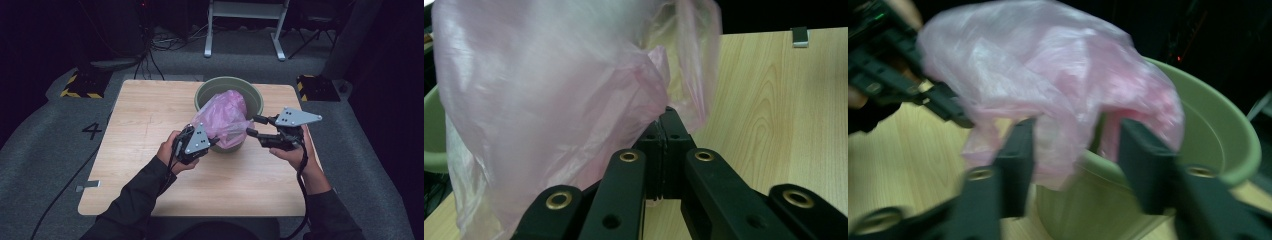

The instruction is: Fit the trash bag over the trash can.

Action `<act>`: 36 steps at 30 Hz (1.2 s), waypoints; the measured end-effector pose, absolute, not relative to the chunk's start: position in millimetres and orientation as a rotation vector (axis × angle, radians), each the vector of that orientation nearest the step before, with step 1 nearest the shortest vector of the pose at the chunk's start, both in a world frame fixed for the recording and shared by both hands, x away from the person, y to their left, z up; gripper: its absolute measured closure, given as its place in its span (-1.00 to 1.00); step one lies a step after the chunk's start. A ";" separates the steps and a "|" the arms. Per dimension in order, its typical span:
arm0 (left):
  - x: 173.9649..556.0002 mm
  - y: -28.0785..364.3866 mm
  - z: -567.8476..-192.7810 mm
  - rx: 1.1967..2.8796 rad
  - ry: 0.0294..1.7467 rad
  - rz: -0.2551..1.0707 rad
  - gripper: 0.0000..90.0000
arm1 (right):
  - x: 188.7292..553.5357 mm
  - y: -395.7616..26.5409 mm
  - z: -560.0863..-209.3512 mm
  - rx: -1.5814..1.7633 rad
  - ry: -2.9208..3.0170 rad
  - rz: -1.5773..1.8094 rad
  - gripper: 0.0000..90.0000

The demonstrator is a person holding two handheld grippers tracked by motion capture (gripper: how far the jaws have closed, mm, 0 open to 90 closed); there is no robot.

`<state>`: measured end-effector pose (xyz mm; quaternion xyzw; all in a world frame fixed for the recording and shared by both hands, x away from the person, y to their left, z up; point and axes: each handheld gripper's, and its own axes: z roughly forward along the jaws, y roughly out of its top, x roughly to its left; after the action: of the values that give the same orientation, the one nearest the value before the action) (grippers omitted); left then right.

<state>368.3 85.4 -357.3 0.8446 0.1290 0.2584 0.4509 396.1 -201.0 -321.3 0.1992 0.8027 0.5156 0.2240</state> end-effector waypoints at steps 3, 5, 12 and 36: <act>367.6 82.0 -356.0 2.099 0.304 0.639 0.98 | 384.9 -187.7 -313.4 0.448 2.186 1.372 -0.34; 367.6 80.2 -355.9 2.107 0.296 0.637 0.98 | 381.9 -180.7 -306.5 0.414 2.169 1.366 -0.41; 368.2 76.7 -355.7 2.128 0.281 0.634 0.98 | 382.0 -151.5 -290.1 0.302 2.179 1.286 -0.05; 349.2 78.7 -369.6 2.104 0.278 0.625 0.98 | 470.1 -167.2 -291.4 0.793 2.076 1.242 1.00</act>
<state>349.2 78.7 -369.6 0.8502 0.1122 0.2527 0.4479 470.1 -167.2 -291.4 0.2979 0.7795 0.4663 0.2936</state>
